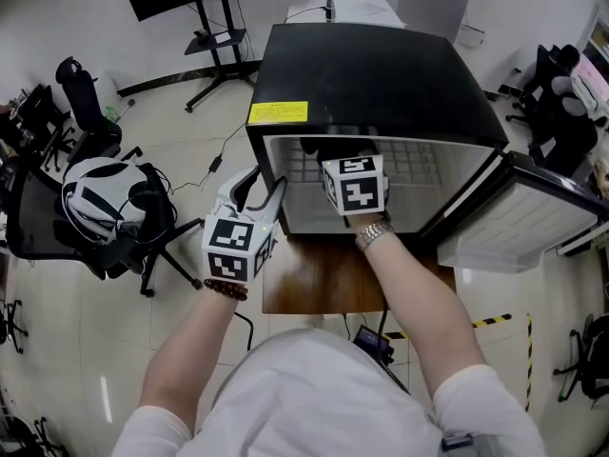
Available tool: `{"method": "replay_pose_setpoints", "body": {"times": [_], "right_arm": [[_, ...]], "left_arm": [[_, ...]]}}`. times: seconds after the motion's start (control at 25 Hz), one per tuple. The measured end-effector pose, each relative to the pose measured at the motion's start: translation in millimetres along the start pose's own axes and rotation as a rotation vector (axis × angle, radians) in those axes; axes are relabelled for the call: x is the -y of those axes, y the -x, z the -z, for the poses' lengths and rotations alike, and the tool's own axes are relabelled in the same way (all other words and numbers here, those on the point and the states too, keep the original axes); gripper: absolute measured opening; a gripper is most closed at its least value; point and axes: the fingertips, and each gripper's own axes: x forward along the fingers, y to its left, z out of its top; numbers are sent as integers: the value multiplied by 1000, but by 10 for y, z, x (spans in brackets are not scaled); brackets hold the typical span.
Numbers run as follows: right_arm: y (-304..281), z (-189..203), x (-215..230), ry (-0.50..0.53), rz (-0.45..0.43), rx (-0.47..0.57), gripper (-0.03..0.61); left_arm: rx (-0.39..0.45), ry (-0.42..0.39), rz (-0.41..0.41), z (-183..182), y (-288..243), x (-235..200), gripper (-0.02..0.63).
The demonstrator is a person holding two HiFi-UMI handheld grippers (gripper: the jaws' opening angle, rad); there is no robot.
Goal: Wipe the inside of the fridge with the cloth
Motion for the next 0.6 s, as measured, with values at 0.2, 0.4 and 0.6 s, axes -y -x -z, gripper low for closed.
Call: {"method": "replay_pose_setpoints", "body": {"times": [0.2,0.4,0.6], "right_arm": [[-209,40,-226,16,-13,-38,71],[-385,35,-376,72,-21,-72,71],[-532,229,-423,99,-32,-158,71]], "left_arm": [[1,-16,33,15,1,19,184],[8,-25,41,17,4,14,186],[11,-24,40,5,6,17,186]]}}
